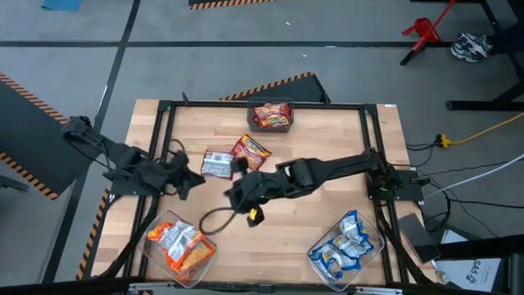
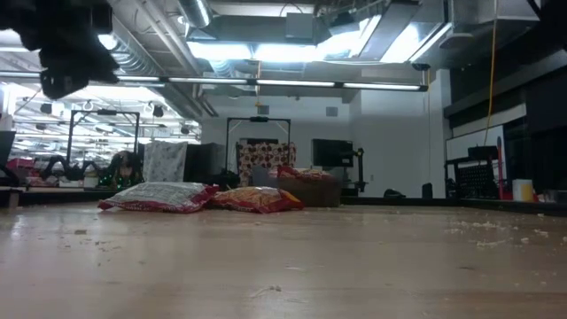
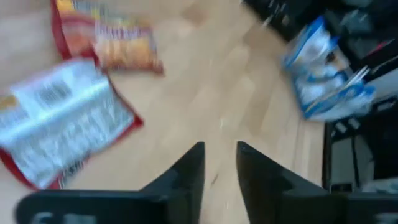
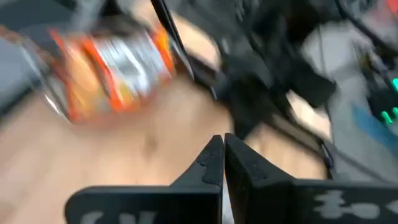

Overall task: Sort Maruchan noodles
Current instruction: Put the orange noodle pack into the left transparent bin

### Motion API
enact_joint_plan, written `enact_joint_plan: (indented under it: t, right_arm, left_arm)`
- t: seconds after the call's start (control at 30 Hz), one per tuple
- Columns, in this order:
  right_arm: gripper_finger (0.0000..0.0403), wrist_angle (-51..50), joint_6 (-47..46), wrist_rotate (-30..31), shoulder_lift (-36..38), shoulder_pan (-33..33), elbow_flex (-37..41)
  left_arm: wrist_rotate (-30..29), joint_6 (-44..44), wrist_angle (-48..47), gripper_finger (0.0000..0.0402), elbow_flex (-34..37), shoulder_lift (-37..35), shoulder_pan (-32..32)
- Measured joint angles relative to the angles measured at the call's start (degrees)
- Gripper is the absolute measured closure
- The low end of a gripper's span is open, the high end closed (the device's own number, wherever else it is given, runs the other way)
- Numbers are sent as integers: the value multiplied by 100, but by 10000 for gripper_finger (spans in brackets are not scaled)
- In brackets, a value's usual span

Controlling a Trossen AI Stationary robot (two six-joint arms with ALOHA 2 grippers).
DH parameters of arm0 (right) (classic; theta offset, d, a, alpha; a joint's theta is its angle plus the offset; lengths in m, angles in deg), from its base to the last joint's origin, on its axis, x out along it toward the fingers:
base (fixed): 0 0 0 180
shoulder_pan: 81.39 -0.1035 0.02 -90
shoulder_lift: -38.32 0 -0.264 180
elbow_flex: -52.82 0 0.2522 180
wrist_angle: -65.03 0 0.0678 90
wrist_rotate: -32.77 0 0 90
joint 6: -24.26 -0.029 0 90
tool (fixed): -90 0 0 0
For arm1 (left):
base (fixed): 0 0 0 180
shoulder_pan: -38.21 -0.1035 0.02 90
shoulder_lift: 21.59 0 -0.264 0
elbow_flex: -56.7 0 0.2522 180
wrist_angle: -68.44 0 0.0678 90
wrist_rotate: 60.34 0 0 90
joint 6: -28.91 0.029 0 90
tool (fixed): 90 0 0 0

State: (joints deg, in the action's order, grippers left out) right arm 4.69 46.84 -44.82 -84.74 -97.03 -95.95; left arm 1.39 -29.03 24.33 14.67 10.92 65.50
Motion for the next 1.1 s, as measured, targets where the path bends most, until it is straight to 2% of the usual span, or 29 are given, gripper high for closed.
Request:
enact_joint_plan:
  t: [0.2,0.33,0.47,0.67,0.93,1.1]
  right_arm:
    - [403,-574,-461,699,560,38,0]
    - [403,-953,-700,703,596,24,21]
    - [403,-1264,-800,655,592,26,21]
    - [403,-1417,-976,596,577,28,28]
    - [403,-1341,-1018,600,590,28,19]
    - [403,-1335,-1028,598,590,28,19]
  left_arm:
    - [538,-589,87,394,0,808,83]
    - [718,-850,403,400,-21,1201,362]
    - [902,-1148,100,401,-350,1556,781]
    - [656,-1779,-882,401,-981,2181,1405]
    - [722,-2373,-918,401,-1241,3071,2051]
    - [719,-2727,-1021,401,-1524,3246,2372]
